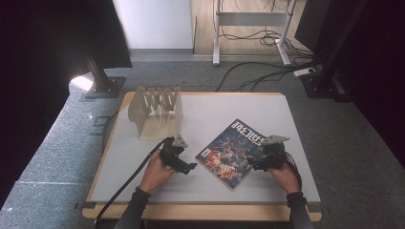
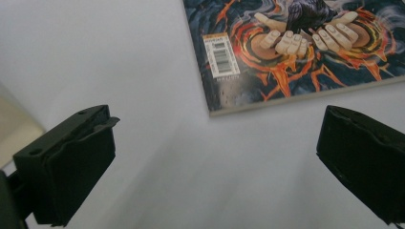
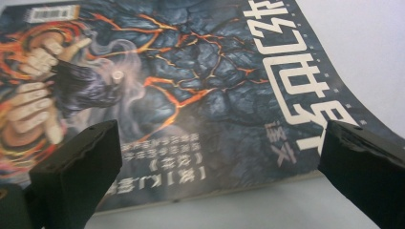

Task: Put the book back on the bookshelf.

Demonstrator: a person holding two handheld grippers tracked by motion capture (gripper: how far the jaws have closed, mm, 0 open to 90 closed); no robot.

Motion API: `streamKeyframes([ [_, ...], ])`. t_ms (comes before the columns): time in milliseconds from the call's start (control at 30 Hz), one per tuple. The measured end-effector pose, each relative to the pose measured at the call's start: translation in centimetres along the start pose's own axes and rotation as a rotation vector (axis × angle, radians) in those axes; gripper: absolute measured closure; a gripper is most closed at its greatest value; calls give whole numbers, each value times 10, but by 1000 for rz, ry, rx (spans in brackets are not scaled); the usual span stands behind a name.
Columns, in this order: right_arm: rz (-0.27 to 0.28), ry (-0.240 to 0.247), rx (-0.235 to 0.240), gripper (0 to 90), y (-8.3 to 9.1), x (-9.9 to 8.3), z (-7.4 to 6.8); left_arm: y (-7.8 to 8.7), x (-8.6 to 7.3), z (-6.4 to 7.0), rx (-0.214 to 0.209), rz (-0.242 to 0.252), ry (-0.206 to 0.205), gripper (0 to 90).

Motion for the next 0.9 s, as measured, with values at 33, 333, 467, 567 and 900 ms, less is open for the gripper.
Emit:
streamKeyframes([
  [33,-6,3,1,0,-3,0,3,-2,3,1,-6,1,1,0],
  [333,-24,15,-17,0,-16,8,27,-22,30,5,5,-20,-59,0],
  [467,-30,15,-23,0,-22,10,40,-34,42,8,-32,-16,-45,0],
  [567,-37,5,-18,0,-27,9,49,-45,48,11,-39,-13,-44,0],
  [900,-12,-80,52,10,-34,4,64,-77,46,29,-106,-48,-41,0],
])
Point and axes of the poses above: each handheld gripper's, and its own axes: y roughly backward along the jaws, x roughly out of its top, z roughly to its right, the point moved 10 cm from there along -y, roughly forward along the jaws, and after that the axes turned 12 degrees about x, right-handed, at the moved point
